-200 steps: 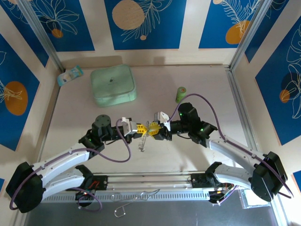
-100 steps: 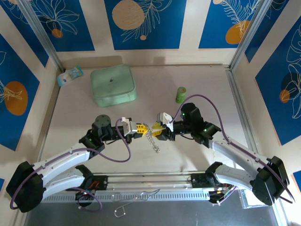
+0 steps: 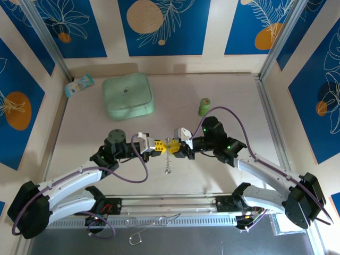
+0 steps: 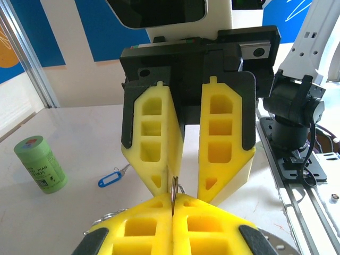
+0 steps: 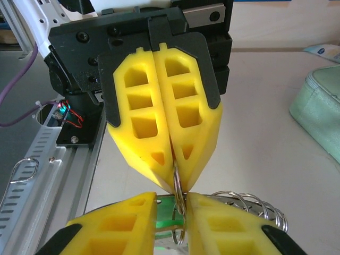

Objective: Put the keys on the keyring

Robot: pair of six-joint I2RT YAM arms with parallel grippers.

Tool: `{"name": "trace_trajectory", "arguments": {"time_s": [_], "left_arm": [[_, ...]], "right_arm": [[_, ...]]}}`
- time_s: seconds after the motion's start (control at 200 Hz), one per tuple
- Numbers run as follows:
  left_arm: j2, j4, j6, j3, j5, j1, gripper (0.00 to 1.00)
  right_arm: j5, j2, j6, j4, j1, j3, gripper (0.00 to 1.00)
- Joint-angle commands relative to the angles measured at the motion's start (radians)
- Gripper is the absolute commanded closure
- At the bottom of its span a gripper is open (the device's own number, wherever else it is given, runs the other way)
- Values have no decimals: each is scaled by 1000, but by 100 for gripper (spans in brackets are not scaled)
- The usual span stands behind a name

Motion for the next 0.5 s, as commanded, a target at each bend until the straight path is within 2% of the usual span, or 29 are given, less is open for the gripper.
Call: {"name": "trace_trajectory", "arguments": {"time_s": [0.0,0.09,0.145,0.215,0.27,0.385,0.495], "left_arm": [[-3,50,-4,5,35,-6,100],[-3,49,-5,5,29,-6,100],[-11,30,-4,8,-3,-6,100],[-34,-48,21,20,-62,-6,74],[-54,-158,75,42,-92,-6,66],[-63,-375,164,106,-133,-7,66],[-38,-455,179,153,-130,-9,71]], "right_arm": [[-6,12,14,36,17,32,85],[0,20,-1,11,22,48,100],[23,22,-25,-25,25,64,100],[74,18,-74,-104,28,90,100],[110,19,-121,-178,30,116,100],[167,42,-219,-340,40,197,100],[230,79,-290,-443,66,269,100]]}}
